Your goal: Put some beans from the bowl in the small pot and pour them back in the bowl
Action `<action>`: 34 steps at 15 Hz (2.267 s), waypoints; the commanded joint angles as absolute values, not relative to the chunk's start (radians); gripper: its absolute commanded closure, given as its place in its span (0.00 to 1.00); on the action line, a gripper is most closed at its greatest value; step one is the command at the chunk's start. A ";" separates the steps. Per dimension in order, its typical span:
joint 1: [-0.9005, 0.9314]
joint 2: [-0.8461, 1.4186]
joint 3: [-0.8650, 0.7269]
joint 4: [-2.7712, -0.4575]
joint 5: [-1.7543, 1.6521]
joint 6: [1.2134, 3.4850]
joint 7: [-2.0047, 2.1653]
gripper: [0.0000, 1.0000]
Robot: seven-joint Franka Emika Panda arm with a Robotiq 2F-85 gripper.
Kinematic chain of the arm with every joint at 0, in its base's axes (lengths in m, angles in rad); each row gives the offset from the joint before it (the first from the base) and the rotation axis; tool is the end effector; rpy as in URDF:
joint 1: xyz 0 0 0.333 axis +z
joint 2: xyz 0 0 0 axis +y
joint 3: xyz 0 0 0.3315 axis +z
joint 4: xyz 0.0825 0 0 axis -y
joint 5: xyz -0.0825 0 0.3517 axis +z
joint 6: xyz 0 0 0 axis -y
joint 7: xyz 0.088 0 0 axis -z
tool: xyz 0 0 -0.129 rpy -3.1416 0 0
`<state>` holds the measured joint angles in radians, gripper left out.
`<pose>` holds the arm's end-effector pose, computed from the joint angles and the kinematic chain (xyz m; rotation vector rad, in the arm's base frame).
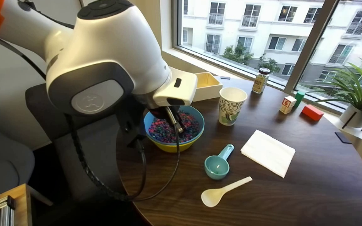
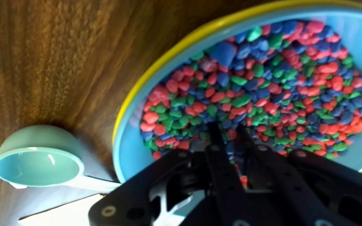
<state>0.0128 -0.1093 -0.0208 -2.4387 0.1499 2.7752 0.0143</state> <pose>0.4925 -0.0094 0.4107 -2.9711 0.2241 -0.6733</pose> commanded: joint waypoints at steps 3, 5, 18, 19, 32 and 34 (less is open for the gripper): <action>0.013 -0.129 -0.022 -2.424 0.161 2.767 0.004 0.96; 0.012 -0.149 -0.022 -2.417 0.158 2.762 0.009 0.96; -0.096 -0.202 -0.082 -2.383 0.091 2.750 0.049 0.96; -0.105 -0.193 -0.086 -2.386 0.086 2.753 0.047 0.96; -0.123 -0.072 -0.112 -2.383 0.064 2.768 0.019 0.96; -0.125 -0.066 -0.113 -2.380 0.054 2.763 0.023 0.96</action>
